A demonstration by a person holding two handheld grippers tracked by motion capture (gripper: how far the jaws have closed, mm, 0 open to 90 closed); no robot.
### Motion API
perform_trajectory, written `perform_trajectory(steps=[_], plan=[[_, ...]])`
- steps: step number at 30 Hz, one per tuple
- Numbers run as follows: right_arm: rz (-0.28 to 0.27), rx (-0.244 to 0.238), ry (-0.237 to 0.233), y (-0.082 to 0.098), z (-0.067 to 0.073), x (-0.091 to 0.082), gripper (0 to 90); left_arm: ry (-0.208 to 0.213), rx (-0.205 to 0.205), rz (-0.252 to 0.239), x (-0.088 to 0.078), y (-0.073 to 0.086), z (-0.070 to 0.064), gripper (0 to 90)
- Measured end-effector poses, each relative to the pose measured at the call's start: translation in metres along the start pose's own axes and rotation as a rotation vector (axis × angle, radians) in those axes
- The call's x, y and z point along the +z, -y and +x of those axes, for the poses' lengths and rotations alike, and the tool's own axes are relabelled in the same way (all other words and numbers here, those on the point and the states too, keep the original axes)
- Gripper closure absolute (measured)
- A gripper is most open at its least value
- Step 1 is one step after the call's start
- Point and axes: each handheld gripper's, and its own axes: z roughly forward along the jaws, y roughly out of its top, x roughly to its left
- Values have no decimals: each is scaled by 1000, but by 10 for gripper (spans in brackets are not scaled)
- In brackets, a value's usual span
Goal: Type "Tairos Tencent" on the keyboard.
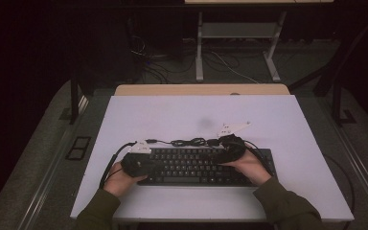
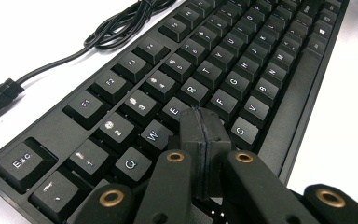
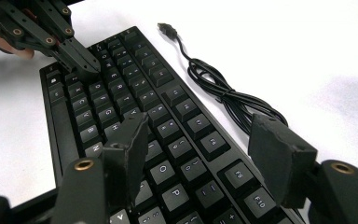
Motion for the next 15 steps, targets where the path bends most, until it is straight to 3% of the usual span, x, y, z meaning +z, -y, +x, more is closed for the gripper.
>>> perform_trajectory(steps=[15], plan=[[0, 0, 0, 0, 0, 1, 372, -13, -20, -51, -8, -5, 0, 882]])
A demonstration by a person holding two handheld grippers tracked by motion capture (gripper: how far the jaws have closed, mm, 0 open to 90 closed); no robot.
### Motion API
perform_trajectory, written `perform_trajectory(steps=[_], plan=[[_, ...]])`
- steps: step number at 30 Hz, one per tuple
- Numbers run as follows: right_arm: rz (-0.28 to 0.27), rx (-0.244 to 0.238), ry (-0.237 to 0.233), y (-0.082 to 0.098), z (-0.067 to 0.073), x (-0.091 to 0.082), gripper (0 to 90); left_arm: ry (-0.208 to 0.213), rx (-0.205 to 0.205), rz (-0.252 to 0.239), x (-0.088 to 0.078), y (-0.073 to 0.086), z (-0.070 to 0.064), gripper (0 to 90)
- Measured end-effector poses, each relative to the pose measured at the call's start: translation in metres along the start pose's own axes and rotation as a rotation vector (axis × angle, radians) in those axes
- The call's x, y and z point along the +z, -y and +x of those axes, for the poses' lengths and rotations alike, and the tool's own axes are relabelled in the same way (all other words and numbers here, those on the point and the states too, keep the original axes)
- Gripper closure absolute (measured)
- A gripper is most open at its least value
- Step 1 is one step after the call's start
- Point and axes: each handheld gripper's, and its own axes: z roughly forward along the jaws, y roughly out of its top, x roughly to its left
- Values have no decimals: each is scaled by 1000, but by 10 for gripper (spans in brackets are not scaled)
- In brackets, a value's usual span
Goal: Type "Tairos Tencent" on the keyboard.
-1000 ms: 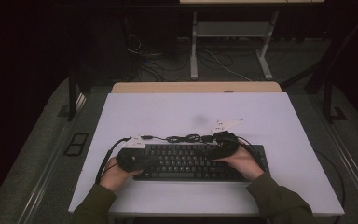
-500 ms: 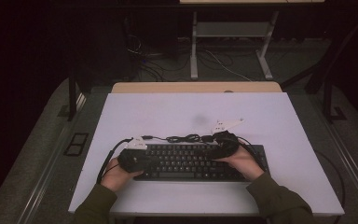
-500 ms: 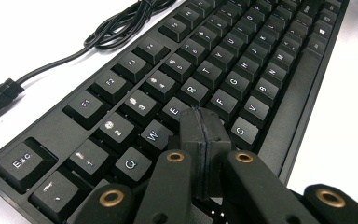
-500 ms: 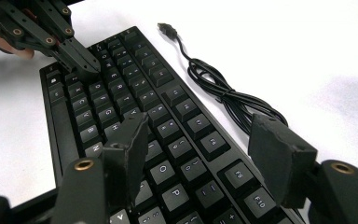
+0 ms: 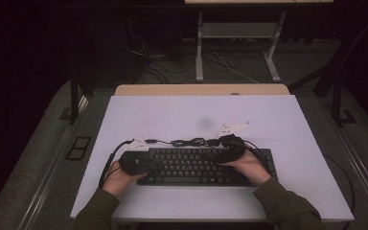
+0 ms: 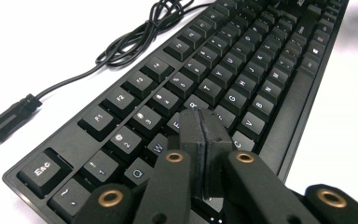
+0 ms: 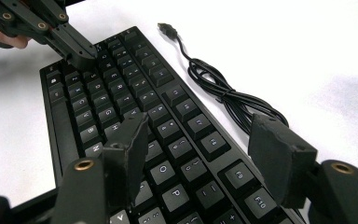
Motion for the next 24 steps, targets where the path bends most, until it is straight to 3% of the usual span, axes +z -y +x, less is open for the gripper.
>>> perform_trajectory(steps=[8, 17, 24], plan=[[1, 2, -1, 0, -1, 0, 372, -14, -11, -18, -1, -1, 0, 755], [0, 5, -1, 0, -1, -1, 372, -33, -10, -36, 0, -3, -2, 407], [-2, 5, -1, 0, -1, -1, 372, -30, -10, -52, -2, -3, -6, 372]])
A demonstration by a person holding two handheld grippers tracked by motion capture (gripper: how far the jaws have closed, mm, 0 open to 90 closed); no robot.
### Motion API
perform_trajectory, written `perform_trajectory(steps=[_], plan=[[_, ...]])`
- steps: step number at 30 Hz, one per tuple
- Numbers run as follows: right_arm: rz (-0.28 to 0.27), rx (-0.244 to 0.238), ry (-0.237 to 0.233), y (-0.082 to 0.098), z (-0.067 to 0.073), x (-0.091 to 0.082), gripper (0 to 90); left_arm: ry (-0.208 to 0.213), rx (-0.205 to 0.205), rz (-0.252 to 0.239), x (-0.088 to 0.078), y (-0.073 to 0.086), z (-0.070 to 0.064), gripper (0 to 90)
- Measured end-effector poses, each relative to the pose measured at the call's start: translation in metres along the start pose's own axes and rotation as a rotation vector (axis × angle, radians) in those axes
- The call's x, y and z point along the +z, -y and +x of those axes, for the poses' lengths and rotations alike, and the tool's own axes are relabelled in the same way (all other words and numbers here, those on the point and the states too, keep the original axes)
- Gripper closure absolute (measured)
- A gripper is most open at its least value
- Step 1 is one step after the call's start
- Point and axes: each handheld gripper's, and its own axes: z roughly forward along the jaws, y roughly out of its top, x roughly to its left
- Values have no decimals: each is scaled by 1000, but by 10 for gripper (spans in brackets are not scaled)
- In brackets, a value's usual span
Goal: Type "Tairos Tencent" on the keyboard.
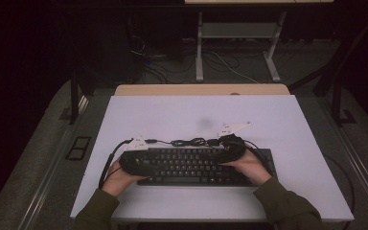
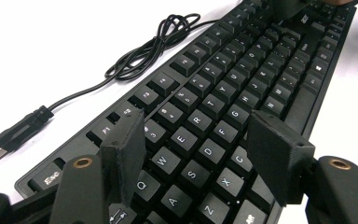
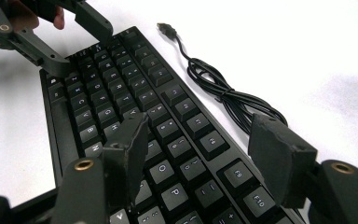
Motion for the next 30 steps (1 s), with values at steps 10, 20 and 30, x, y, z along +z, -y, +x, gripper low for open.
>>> perform_trajectory(steps=[10, 20, 30], plan=[[-2, 0, 2, 0, 0, -1, 372, 37, 12, -3, -1, 0, -9, 413], [-3, -2, 2, 0, 0, -1, 372, 75, 30, 8, 0, 0, -16, 590], [-4, 0, 3, 0, 0, -2, 372, 141, 44, 12, 0, -1, -18, 853]])
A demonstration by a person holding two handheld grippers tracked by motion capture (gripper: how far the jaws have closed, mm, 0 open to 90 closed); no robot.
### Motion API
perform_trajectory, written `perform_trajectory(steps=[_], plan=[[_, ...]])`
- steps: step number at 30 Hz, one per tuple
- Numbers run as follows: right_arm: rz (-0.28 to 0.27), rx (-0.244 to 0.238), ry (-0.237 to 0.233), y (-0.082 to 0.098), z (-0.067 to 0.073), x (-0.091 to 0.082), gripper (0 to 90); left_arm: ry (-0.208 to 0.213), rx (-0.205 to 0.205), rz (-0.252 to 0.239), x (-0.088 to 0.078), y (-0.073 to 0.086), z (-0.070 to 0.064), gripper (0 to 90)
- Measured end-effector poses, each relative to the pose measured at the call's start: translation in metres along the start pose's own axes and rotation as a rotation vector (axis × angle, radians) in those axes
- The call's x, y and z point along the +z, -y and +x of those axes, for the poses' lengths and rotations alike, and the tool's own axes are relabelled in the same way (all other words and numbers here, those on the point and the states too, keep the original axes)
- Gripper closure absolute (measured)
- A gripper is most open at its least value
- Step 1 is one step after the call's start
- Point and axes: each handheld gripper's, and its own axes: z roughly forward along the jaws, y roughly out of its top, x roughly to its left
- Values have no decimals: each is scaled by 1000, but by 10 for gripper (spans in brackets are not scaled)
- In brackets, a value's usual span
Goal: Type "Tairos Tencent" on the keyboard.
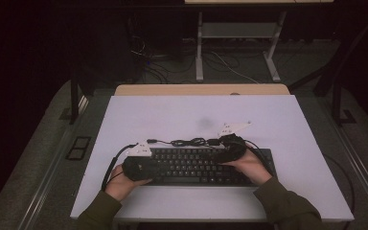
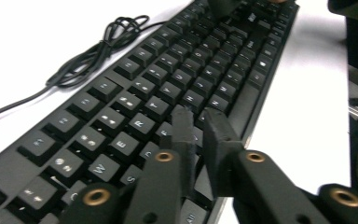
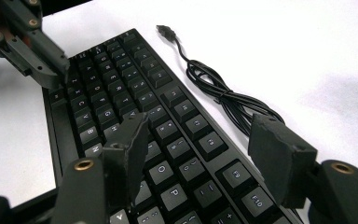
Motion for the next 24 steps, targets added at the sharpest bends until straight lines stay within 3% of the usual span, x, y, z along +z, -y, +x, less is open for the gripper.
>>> perform_trajectory(steps=[7, 24], plan=[[1, 2, -1, 0, 0, 1, 372, 48, 29, 39, 6, 0, -4, 894], [1, 4, -1, 0, 0, 1, 372, 70, 58, 107, 18, 3, -7, 894]])
